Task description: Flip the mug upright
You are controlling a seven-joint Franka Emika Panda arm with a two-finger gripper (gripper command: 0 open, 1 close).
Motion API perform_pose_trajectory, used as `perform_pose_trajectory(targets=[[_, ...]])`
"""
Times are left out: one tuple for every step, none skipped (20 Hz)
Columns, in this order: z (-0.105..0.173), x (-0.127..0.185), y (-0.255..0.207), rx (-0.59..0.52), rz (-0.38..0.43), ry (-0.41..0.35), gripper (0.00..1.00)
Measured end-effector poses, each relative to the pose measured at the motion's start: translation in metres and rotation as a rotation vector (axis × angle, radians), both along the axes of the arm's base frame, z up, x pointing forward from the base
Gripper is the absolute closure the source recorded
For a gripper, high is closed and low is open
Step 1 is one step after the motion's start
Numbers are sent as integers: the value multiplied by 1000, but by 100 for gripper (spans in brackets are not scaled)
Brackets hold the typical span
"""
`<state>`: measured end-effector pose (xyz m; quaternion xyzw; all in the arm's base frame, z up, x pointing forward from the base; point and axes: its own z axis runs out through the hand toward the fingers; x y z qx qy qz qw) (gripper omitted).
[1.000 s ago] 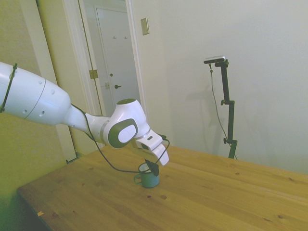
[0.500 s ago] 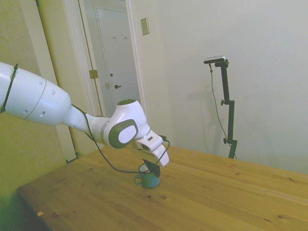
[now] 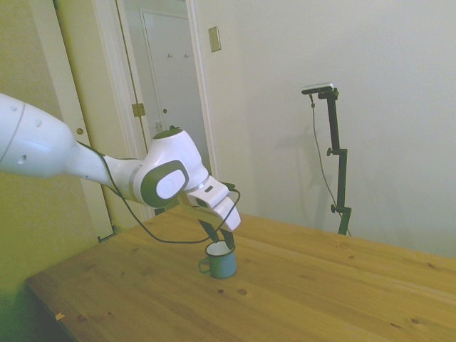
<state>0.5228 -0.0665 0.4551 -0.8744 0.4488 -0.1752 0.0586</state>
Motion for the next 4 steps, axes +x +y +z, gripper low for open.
perform_pose_trajectory(targets=[[2,-7,5,-1,9,-2,0],[3,-15,11,-1,18,-3,0],[3,-22,17,-3,26,-5,0],[2,-28,22,-5,36,-3,0]])
